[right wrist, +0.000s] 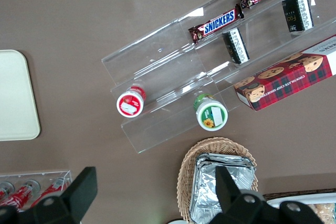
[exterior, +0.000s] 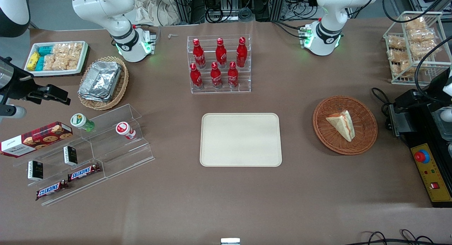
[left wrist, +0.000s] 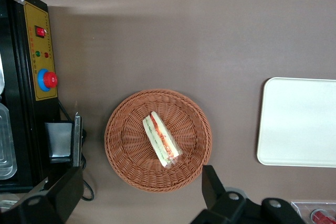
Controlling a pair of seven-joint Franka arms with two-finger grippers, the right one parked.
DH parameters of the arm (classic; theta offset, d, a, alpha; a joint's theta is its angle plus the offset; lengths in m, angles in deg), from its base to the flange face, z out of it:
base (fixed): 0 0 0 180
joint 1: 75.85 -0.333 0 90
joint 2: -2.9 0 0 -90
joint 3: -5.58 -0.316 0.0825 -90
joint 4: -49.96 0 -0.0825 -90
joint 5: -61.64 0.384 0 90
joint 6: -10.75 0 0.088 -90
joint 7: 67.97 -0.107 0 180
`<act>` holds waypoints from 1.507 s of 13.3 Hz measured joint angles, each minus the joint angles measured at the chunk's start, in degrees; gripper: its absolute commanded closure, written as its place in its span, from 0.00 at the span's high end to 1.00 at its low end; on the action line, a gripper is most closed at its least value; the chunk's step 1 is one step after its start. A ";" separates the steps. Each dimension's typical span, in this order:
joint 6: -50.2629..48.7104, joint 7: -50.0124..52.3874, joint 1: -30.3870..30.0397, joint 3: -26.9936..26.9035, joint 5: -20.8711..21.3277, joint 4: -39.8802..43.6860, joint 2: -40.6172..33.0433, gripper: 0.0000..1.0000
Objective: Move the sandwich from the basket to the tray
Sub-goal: 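Move the left gripper over the wicker basket toward the wrapped sandwich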
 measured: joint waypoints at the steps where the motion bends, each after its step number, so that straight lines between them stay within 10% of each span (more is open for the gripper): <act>1: 0.00 0.05 -0.01 0.00 0.00 0.02 0.00 1.00; 9: -0.16 0.16 -0.03 0.00 -0.01 -2.03 -0.19 1.00; 20: 17.39 1.39 -0.79 -0.03 0.00 -33.59 -12.19 1.00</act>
